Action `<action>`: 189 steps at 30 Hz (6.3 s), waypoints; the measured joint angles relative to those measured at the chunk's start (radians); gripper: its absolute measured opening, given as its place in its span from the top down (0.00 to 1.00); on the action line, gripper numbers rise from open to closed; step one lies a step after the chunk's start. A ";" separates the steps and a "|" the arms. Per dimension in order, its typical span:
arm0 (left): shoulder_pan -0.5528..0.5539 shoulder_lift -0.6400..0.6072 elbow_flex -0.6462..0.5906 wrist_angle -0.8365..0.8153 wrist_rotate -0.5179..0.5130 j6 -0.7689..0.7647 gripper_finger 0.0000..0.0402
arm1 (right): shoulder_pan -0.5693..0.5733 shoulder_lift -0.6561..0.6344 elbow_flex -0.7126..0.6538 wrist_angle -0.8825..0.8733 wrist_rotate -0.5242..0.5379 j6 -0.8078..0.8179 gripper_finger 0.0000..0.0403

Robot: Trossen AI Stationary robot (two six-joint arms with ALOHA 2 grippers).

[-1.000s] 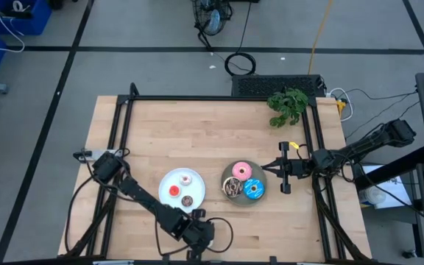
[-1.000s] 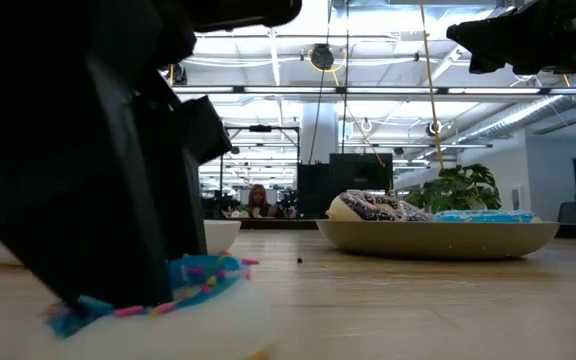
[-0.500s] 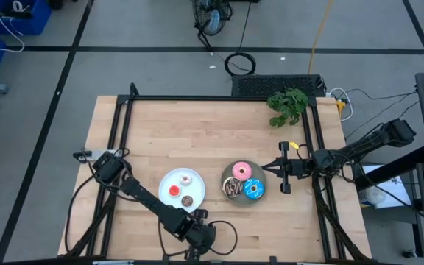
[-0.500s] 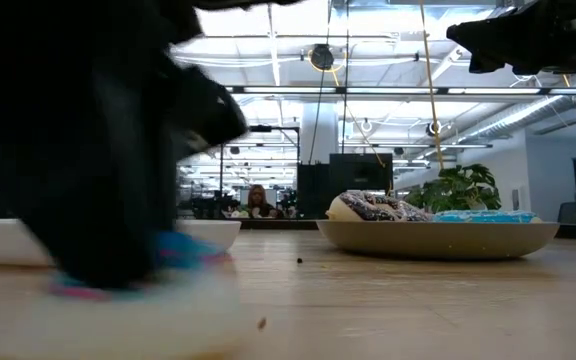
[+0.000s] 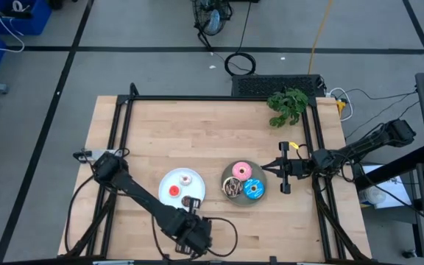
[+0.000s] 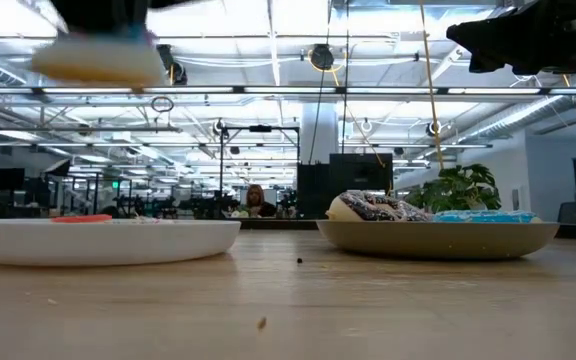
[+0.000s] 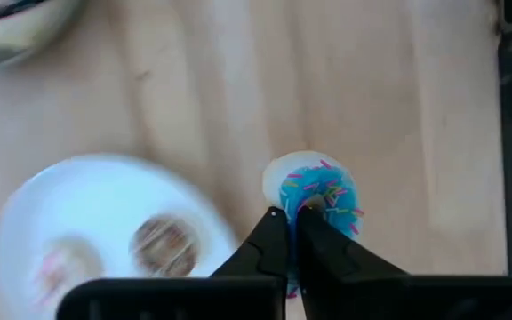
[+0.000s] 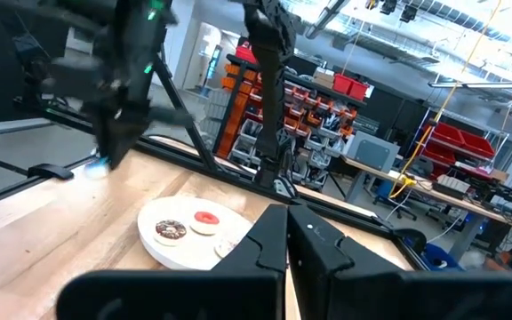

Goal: Pick & Place donuts
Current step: Put the small blue donut on the white plate, then return to Home Position

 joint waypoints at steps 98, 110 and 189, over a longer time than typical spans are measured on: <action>0.297 -0.573 -1.129 1.156 0.002 -0.084 0.53 | 0.000 0.000 0.000 0.023 0.000 -0.019 1.00; 0.223 -1.040 -1.129 0.871 -0.129 0.018 0.70 | 0.000 0.000 0.000 0.023 0.000 -0.008 1.00; 0.130 -2.023 -1.900 1.240 -0.425 0.687 0.99 | -0.239 -0.155 -0.148 0.002 -0.188 0.248 1.00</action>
